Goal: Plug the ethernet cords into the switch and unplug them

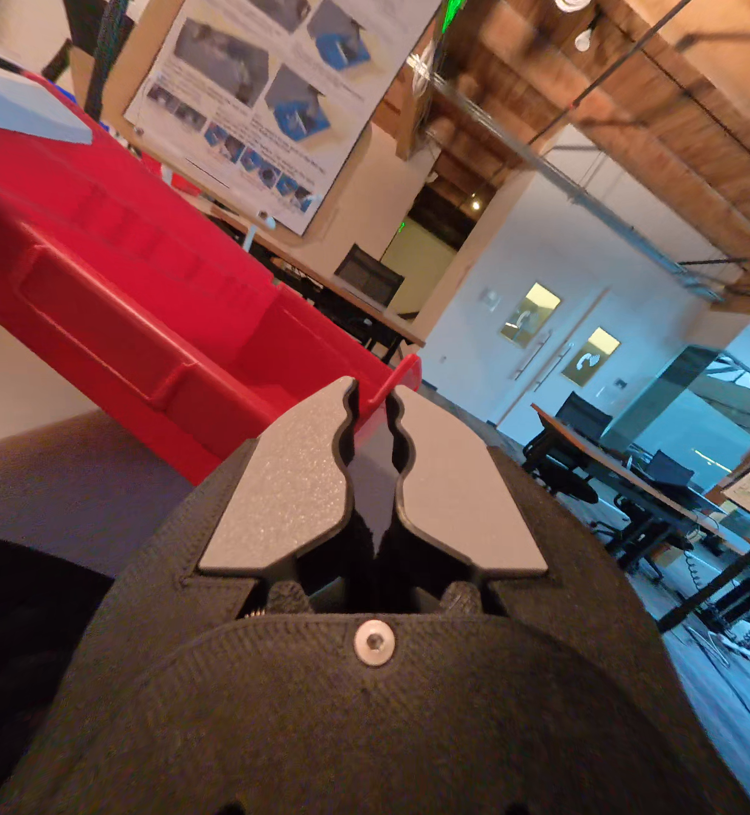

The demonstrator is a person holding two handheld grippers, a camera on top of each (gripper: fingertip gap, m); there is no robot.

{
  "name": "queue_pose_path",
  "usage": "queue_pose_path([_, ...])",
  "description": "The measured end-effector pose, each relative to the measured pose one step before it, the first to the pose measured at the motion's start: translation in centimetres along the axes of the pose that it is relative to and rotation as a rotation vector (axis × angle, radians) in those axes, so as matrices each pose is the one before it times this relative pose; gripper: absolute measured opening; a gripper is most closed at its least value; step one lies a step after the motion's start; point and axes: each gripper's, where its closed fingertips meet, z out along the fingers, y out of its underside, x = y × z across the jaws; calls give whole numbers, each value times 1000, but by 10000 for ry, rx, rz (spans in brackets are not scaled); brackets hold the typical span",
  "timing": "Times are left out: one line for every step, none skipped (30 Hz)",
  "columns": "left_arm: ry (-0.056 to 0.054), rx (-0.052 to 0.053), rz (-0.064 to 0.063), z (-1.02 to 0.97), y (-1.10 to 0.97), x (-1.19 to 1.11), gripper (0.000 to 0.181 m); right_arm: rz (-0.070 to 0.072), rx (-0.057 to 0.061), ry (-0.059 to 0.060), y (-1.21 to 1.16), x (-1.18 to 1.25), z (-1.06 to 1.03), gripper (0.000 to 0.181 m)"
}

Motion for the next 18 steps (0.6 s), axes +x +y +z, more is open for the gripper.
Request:
queue_pose_path([49, 82, 456, -60, -55, 369, 9, 26, -110, 120, 249, 298, -7, 12])
queue_pose_path([44, 10, 278, -8, -20, 344, 10, 38, -83, 56, 217, 239, -10, 12])
queue_pose_path([105, -83, -182, -59, 193, 247, 11, 61, -83, -39, 243, 116, 21, 12])
queue_pose_path([160, -175, -302, -46, 387, 191, 12, 52, -75, -57, 250, 19, 14, 12])
queue_pose_path([129, -277, -145, 29, 577, 85, 13, 30, -68, -73, 243, -76, 19, 12])
queue_pose_path([69, -233, 56, 45, 519, -2, 13, 30, -126, -94, 312, -136, 63, 12])
queue_pose_path([52, -186, 144, 52, 440, 39, 13, 32, -190, -92, 370, -127, 70, 12])
queue_pose_path([64, -150, 123, 49, 339, 108, 13, 41, -234, -42, 419, -47, 91, 12])
queue_pose_path([108, -171, 89, 68, 313, 194, 14, 63, -285, -15, 502, 28, 104, 11])
queue_pose_path([141, -225, 37, 92, 356, 258, 15, 105, -365, -60, 627, 27, 136, 11])
queue_pose_path([160, -239, -30, 81, 412, 305, 15, 119, -417, -86, 687, 42, 163, 11])
queue_pose_path([200, -215, -35, 94, 403, 373, 16, 85, -458, -63, 759, 74, 171, 11])
queue_pose_path([242, -252, 2, 106, 468, 440, 16, 28, -533, -63, 880, 77, 207, 11])
queue_pose_path([252, -300, -22, 150, 516, 431, 17, 4, -594, -91, 989, 10, 238, 11])
queue_pose_path([272, -361, -86, 192, 599, 438, 17, 22, -586, -94, 974, -11, 280, 11])
queue_pose_path([248, -290, -137, 160, 455, 331, 18, 129, -275, -14, 508, 88, 223, 12])
queue_pose_path([116, 49, -147, 53, -121, 74, 18, 224, 8, -76, 37, 58, 46, 11])
queue_pose_path([222, -67, -47, 29, -47, 118, 20, 321, 2, -157, -6, 12, -13, 11])
